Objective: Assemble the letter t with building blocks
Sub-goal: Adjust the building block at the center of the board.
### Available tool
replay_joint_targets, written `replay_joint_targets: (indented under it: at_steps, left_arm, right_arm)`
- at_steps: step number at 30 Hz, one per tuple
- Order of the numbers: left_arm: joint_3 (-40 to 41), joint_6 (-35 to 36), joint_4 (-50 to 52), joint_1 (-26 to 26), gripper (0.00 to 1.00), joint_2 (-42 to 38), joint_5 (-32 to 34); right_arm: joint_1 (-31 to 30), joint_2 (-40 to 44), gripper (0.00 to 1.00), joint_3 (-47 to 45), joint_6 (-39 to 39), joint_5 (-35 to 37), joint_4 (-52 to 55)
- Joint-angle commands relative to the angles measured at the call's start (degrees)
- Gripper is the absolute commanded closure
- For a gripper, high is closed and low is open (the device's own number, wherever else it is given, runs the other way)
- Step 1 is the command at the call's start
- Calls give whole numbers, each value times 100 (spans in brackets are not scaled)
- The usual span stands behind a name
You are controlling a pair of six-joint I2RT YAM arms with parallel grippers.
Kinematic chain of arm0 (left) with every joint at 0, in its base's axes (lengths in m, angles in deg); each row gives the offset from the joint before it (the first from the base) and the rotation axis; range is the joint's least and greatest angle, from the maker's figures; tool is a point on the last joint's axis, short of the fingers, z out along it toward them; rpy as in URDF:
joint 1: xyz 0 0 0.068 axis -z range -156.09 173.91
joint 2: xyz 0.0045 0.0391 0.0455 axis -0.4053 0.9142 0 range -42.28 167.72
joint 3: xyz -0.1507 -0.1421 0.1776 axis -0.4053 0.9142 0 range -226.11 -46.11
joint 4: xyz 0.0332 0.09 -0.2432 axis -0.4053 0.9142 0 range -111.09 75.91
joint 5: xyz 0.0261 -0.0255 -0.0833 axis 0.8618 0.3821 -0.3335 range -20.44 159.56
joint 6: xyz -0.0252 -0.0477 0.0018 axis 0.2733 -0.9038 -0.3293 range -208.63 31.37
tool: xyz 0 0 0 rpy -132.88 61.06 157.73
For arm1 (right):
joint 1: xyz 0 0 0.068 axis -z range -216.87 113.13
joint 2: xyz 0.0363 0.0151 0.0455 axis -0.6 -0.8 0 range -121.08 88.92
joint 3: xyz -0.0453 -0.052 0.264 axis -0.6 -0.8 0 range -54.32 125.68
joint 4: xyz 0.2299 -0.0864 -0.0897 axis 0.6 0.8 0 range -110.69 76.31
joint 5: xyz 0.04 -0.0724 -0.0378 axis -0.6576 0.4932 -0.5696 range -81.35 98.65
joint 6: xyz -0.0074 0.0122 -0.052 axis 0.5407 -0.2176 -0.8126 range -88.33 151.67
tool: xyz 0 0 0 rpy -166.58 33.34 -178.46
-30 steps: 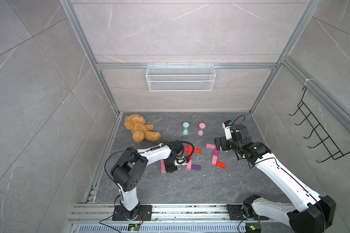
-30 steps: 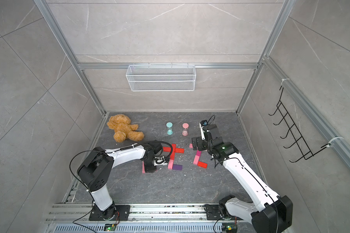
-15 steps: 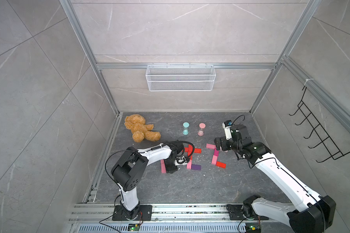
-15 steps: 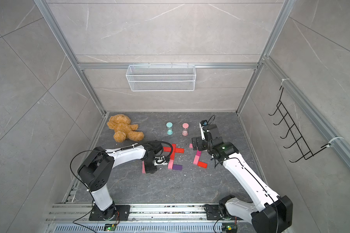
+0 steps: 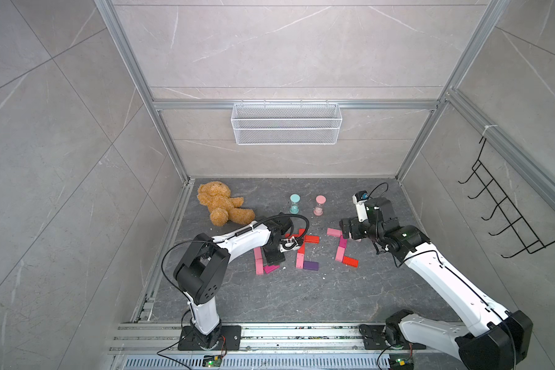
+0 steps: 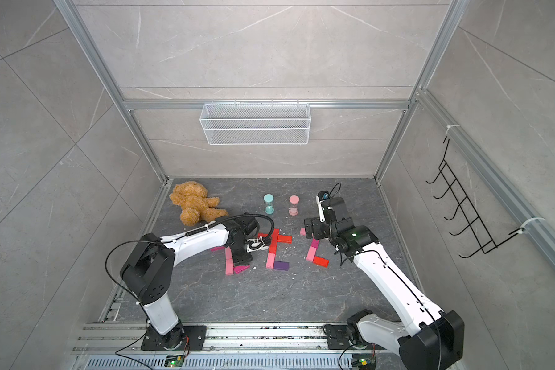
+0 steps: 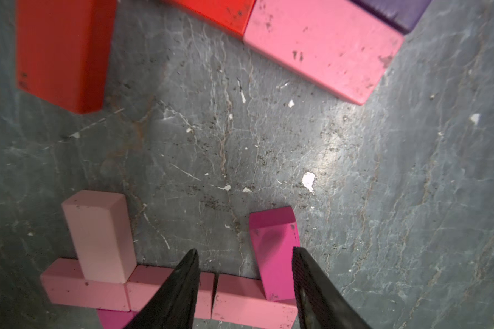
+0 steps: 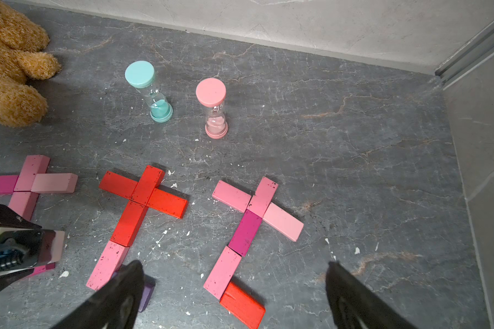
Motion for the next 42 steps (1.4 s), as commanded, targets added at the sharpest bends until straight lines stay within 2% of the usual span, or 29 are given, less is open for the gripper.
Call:
replay_joint_targets:
  at_steps: [1, 8, 13, 20, 29, 36, 42]
  left_arm:
    - [-158, -106, 268, -23, 44, -419, -270]
    - [-105, 1, 378, -23, 52, -408, -378]
    - [-61, 48, 503, -4, 51, -190, -578]
    - [-8, 92, 490, 3, 51, 14, -375]
    - [27, 17, 382, 3, 46, 331, -54]
    - [58, -12, 383, 3, 51, 491, -36]
    - [106, 31, 363, 5, 59, 562, -24]
  right_arm:
    - [-13, 84, 0, 11, -57, -41, 4]
    - [-14, 69, 0, 11, -48, -75, -6]
    - [-13, 108, 0, 0, -55, -45, 29]
    - [-11, 107, 0, -31, -57, -32, 12]
    - [-13, 115, 0, -43, -57, -17, 12]
    - [-14, 134, 0, -47, -50, 2, 12]
    - [-15, 135, 0, -47, -52, 4, 4]
